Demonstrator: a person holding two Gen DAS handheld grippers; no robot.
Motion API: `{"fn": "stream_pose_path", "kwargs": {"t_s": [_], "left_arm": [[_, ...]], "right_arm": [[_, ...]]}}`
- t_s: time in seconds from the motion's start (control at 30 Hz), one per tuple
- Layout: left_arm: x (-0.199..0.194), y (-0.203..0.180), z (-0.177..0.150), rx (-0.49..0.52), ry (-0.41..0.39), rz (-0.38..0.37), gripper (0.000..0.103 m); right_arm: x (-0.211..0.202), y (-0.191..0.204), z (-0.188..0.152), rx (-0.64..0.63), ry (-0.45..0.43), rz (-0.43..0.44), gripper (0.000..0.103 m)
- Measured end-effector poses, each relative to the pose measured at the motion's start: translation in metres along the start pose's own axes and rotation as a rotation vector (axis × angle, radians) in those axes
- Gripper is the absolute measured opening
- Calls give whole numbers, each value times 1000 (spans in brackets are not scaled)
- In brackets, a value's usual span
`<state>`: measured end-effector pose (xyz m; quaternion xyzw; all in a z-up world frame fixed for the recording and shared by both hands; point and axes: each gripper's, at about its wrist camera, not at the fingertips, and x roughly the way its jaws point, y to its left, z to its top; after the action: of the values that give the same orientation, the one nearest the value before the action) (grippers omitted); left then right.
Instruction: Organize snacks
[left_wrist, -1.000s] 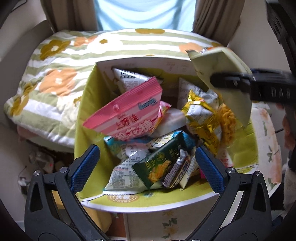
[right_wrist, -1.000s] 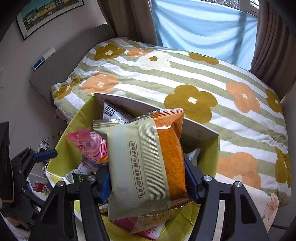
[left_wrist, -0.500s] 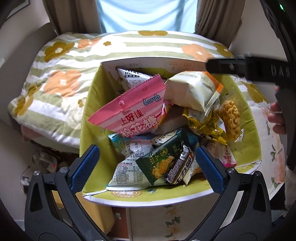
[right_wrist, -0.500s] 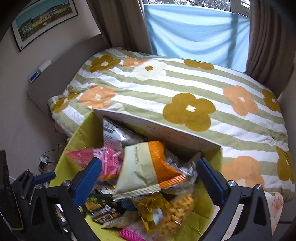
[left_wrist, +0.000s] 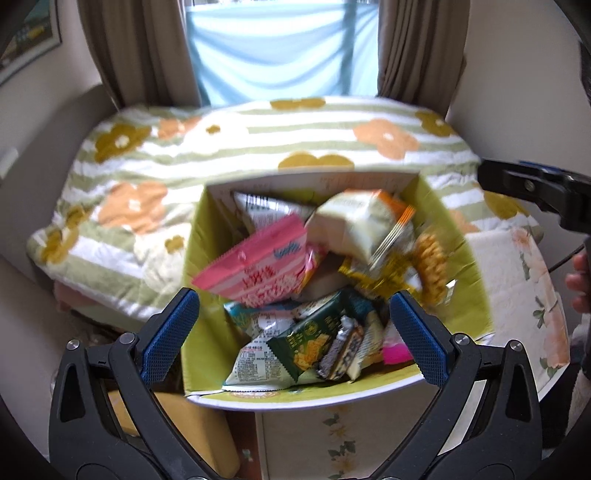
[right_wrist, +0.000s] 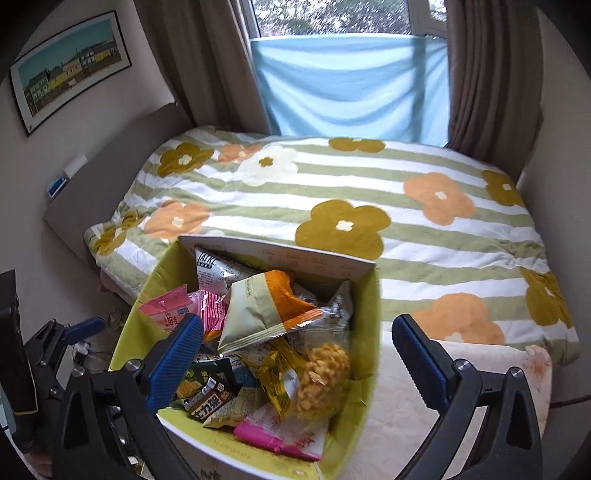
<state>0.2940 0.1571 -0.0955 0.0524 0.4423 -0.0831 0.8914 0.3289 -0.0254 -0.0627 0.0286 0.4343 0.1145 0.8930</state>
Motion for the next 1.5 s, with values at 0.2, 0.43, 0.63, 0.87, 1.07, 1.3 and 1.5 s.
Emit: {"fn": "stream_pose_path", "kwargs": {"t_s": [0.2, 0.43, 0.63, 0.87, 1.07, 1.3, 1.5], "left_arm": [[-70, -33, 4, -3, -133, 35, 103], [-145, -71, -20, -29, -297, 39, 103], [-176, -97, -55, -16, -335, 48, 103], [-199, -112, -91, -34, -353, 61, 103], [-209, -119, -106, -48, -357, 60, 103], [-218, -124, -117, -47, -365, 62, 103], [-224, -126, -120, -46, -378, 64, 103]], "right_arm": [[-88, -17, -19, 37, -124, -92, 102], [-167, -36, -67, 59, -229, -212, 102], [-200, -48, -108, 83, -261, -255, 102], [-223, -42, -142, 69, -298, -281, 102], [-236, -45, -166, 75, -308, -285, 102], [-247, -46, -179, 85, -319, -298, 102], [-251, -44, -183, 89, -333, -303, 102]]}}
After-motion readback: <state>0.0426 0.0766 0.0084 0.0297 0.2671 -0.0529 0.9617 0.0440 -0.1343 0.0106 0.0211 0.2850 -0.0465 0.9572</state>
